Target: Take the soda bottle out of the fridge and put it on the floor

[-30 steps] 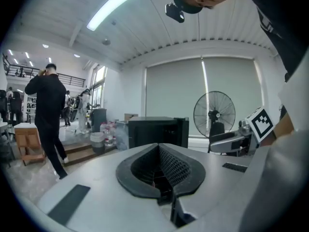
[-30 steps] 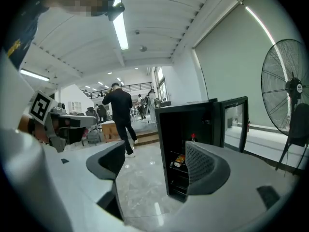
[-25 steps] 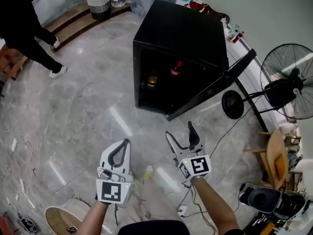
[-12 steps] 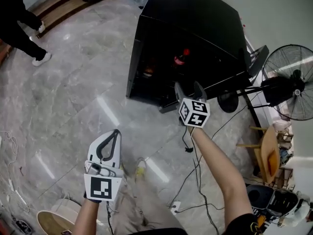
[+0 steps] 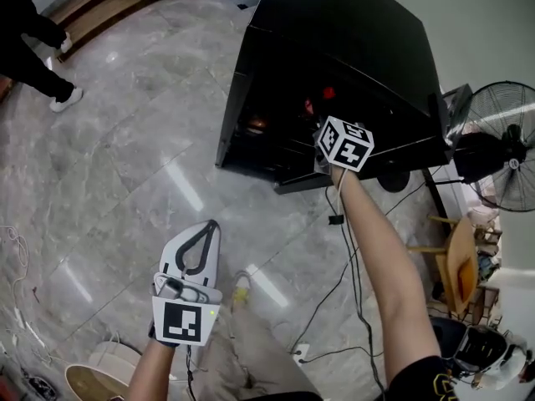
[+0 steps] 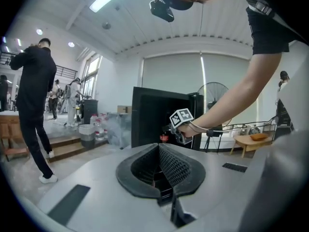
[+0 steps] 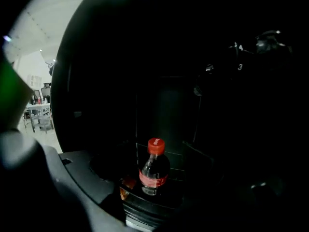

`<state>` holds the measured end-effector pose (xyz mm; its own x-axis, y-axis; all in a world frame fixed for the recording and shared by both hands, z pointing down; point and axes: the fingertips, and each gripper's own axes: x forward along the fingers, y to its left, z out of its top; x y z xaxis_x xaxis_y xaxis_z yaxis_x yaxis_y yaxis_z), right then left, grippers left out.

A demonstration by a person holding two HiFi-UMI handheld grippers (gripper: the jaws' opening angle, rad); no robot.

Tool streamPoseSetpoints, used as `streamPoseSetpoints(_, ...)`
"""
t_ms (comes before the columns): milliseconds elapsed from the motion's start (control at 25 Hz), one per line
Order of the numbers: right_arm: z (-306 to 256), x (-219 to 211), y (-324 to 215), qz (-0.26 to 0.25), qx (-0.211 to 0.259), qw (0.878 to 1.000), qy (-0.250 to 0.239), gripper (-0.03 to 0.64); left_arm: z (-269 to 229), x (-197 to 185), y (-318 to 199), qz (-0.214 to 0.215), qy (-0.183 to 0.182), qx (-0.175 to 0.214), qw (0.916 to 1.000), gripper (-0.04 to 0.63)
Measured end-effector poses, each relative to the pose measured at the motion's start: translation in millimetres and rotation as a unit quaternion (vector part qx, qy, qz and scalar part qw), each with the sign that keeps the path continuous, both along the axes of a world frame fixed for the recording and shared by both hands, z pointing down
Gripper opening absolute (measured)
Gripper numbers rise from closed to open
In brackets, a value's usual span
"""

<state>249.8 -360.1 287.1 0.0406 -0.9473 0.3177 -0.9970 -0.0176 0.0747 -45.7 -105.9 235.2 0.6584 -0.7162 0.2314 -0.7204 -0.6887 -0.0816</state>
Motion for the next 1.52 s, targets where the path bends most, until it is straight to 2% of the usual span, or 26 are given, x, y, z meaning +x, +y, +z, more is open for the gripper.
streamPoseSetpoints(200,6,6,-19,-0.022,-0.015,0.999,0.023,0.277,6,9,-6,0.006,-0.003,-0.004,1.0,0.017)
streamPoseSetpoints(400,18,8,-39,-0.047,-0.037,0.997,0.041,0.267,18,16,-8,0.01,-0.009,-0.016,0.9998,0.017)
streamPoseSetpoints(480,19,6,-46,-0.058,-0.039,0.997,0.044,0.236,22,17,-10,0.008,-0.007,-0.019,0.9998,0.017)
streamPoseSetpoints(680,21,13,-48,-0.046,-0.056,0.995,0.069,0.175,27,17,-8,0.007,-0.006,-0.024,0.9997,0.017)
streamPoseSetpoints(800,27,8,-48,-0.063,-0.067,0.994,0.065,0.149,28,16,-4,0.005,-0.004,-0.025,0.9997,0.017)
streamPoseSetpoints(960,25,5,-43,-0.081,-0.083,0.991,0.063,0.146,30,16,2,0.002,0.002,-0.027,0.9996,0.017)
streamPoseSetpoints(1240,21,-13,-17,-0.116,-0.086,0.986,0.089,0.141,36,17,10,0.007,-0.002,-0.018,0.9998,0.017)
streamPoseSetpoints(1520,20,-29,19,-0.142,-0.105,0.983,0.046,0.141,39,20,15,0.005,0.003,-0.019,0.9998,0.017)
